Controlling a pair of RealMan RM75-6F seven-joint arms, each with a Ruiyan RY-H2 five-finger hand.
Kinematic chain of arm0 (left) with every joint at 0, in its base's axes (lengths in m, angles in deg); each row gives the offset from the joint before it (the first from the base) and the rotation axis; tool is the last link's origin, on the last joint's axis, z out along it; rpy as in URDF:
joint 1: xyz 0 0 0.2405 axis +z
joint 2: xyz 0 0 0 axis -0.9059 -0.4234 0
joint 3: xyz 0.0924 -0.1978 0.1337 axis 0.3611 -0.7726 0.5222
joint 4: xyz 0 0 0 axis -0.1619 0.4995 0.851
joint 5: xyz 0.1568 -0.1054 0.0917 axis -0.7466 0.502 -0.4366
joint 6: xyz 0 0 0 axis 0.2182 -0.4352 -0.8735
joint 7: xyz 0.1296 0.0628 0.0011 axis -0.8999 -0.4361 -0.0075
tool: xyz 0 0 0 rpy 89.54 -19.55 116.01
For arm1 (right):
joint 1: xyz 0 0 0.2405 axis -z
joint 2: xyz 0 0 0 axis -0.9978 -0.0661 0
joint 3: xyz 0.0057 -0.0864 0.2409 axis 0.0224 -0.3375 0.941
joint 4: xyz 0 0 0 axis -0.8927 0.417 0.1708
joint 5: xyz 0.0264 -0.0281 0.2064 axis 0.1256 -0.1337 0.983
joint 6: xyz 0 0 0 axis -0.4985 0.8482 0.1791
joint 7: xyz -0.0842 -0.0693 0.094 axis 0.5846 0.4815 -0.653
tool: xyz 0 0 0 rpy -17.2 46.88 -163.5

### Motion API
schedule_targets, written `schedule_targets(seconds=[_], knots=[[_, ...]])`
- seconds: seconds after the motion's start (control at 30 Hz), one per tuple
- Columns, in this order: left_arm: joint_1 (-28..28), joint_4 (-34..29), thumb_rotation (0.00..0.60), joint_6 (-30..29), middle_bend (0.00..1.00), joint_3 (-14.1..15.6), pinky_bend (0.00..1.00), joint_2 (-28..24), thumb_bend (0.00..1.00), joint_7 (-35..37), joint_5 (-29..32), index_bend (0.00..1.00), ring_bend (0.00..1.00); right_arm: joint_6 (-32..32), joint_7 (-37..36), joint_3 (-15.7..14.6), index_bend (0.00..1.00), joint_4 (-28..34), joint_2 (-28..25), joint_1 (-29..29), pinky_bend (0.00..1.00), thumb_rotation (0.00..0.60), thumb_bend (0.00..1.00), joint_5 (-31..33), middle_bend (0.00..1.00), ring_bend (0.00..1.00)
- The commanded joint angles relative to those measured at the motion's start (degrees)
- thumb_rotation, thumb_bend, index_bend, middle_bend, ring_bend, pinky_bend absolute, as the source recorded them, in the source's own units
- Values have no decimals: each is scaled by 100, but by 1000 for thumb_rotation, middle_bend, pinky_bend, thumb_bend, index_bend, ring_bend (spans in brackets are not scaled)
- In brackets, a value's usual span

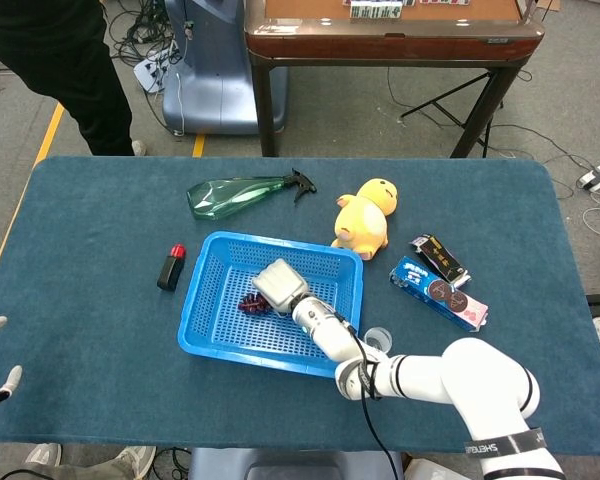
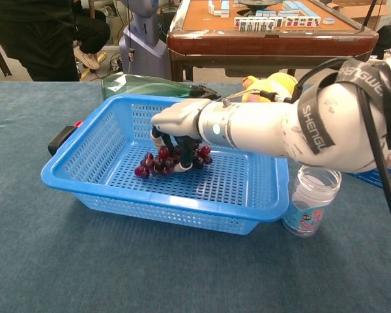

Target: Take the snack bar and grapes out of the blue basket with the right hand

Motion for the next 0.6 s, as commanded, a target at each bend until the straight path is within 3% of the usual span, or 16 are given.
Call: schedule_targets(seconds=[0.03,0.17,0.33,0.6], knots=[[-2,5,600,8,49,4,80,10,327,11,-10,230,51,-62,-220,15,544,-68,33,132,700,600,392,-317,500,466],[5,26,600,1,49,2,80,20,327,26,-16,231,51,-86,-356,10,590,-32,11,237,769,600,442,-542,532,517],[25,29,600,-28,49,-7,80,2,327,38,-9,230,51,-257,-807,209,616,295,-218,423,801,600,480,-977,554,553],[33,6,600,-59,49,-31,80,-26,327,36,-17,230,51,-904,-1479,505,620,1569,-1345,940,805,600,486,-1836,557,563]])
